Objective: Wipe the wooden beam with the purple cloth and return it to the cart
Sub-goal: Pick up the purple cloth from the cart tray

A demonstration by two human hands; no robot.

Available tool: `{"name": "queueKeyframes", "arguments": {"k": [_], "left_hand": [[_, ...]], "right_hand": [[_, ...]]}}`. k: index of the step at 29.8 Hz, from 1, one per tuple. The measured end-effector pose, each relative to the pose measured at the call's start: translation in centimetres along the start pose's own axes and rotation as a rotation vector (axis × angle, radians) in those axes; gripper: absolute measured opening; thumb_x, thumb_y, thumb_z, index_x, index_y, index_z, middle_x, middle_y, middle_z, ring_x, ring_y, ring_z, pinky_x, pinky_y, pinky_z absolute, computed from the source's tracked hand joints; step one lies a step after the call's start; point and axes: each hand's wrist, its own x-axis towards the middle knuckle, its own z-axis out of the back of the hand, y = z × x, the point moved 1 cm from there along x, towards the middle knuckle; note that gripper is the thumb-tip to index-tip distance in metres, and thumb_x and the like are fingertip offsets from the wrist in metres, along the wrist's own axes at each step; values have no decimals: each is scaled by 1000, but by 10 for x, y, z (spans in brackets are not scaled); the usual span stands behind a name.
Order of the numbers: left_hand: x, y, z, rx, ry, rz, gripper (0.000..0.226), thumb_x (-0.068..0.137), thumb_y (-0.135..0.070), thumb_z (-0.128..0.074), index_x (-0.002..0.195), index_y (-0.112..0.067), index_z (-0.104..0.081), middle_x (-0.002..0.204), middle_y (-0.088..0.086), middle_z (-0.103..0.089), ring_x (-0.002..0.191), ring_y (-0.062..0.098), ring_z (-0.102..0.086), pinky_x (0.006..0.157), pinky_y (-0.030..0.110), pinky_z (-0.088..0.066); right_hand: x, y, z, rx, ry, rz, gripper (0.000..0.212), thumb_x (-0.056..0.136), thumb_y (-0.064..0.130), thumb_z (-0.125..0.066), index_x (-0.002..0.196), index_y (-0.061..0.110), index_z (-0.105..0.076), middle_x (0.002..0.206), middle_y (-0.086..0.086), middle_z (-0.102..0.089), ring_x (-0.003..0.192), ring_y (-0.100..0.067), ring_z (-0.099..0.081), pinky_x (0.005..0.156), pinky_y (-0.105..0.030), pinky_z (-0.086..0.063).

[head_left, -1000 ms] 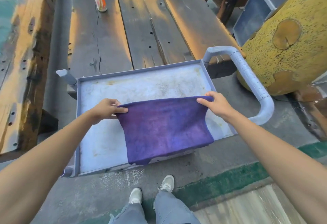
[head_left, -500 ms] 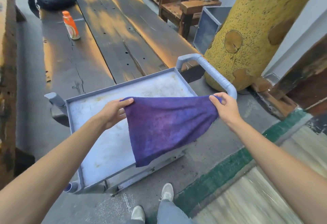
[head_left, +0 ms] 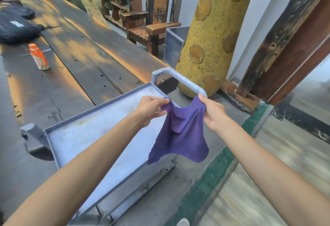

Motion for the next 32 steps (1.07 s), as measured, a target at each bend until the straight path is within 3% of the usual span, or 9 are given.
{"name": "queueKeyframes", "arguments": {"k": [5,8,11,16,20,23,26,28,32], "left_hand": [[-12,-17,-53,118,136,-133,14,92,-16,-73,94,-4,-80,79,7,-72,71,11,-66,65,23,-59],[-18,-23,-70,158,185,-222,14,95,-14,-68,93,-9,-82,79,7,-74,72,12,-67,70,26,-61],[-22,-29,-82,213,238,-266,14,94,-16,-69,96,-11,-82,85,15,-74,79,21,-63,81,40,-58],[-22,-34,-92,437,226,-397,20,76,-35,-88,89,-20,-83,83,13,-77,72,22,-66,70,40,-53],[-14,-33,-99,495,129,-517,7,78,-27,-84,82,-22,-82,83,19,-73,72,19,-57,71,46,-53],[-9,-36,-103,579,169,-575,14,88,-17,-72,85,-26,-82,90,19,-68,76,17,-58,73,38,-50],[-4,-42,-103,544,207,-565,17,94,-13,-63,89,-22,-76,95,0,-67,84,10,-63,80,32,-52],[-3,-47,-101,473,254,-552,16,96,-7,-57,93,-14,-70,91,0,-68,84,11,-62,84,35,-51],[3,-50,-92,472,267,-556,15,100,-3,-51,98,-7,-66,91,3,-65,86,14,-59,89,43,-51]], "right_hand": [[-23,7,-6,-230,25,166,15,88,24,-79,93,10,-79,80,-5,-76,69,-17,-71,62,-27,-60],[-28,15,-2,-344,-2,259,13,89,26,-78,87,14,-81,80,-4,-78,67,-14,-72,56,-18,-55],[-30,27,5,-366,-35,298,12,90,24,-75,84,15,-80,85,-10,-80,70,-17,-75,58,-21,-57],[-36,44,12,-508,51,359,20,98,14,-55,92,17,-74,89,-8,-78,85,-23,-79,69,-31,-63],[-40,61,18,-780,231,406,27,93,14,-44,96,30,-66,92,-3,-75,78,-12,-77,69,-30,-64],[-36,71,25,-1159,264,485,30,79,35,-44,103,40,-61,101,-2,-63,71,-17,-75,75,-36,-61],[-19,73,38,-1285,362,421,28,76,41,-57,104,43,-63,105,-2,-49,93,-17,-63,79,-37,-57],[-6,65,46,-1282,446,371,16,79,39,-73,93,37,-65,113,-8,-61,99,-16,-62,82,-35,-54],[11,45,63,-1156,521,319,30,80,36,-84,99,15,-73,108,-9,-77,106,-24,-70,96,-43,-54]]}}
